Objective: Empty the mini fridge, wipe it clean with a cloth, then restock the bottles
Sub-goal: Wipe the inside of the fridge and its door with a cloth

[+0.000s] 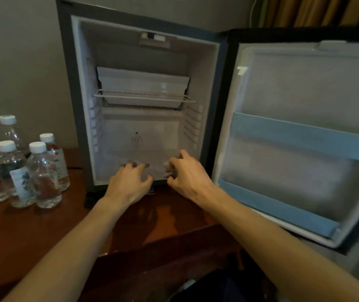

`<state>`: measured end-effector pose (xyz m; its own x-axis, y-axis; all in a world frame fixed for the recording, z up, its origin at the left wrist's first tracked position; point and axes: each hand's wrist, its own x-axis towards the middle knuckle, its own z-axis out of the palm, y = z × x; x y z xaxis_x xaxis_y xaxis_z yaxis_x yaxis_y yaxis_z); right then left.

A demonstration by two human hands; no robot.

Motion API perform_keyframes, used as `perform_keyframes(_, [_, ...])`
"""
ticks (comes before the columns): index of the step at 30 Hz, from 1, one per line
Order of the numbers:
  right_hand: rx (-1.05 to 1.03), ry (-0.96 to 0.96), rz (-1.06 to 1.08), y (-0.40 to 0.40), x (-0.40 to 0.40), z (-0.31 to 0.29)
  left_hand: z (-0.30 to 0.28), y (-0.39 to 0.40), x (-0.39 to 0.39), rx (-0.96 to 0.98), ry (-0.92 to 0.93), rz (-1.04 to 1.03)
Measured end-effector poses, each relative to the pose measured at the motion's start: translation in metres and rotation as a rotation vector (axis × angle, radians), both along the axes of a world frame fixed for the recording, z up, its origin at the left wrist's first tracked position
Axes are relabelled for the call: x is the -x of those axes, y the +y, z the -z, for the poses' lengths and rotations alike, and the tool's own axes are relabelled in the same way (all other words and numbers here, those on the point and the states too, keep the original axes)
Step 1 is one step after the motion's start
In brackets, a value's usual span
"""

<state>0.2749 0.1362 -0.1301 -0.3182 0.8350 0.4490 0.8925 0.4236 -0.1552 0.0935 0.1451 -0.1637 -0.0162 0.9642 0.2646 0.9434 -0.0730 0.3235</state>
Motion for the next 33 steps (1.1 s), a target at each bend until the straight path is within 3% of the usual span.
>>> perform_keyframes(7, [-0.191,-0.091,0.072,-0.083,-0.086,0.002,0.020,-0.043,-0.060,-0.171,-0.015,0.195])
perform_keyframes(15, [-0.328,-0.199,0.237,-0.119,-0.170,0.014,0.012,-0.054,-0.145,-0.424,-0.036,0.502])
perform_keyframes(24, [-0.316,-0.230,0.298,-0.096,-0.156,0.042,0.021,-0.044,-0.174,-0.501,0.144,0.571])
perform_keyframes(33, [-0.328,-0.328,0.352,-0.088,-0.172,0.041,0.029,-0.027,-0.179,-0.580,0.158,0.641])
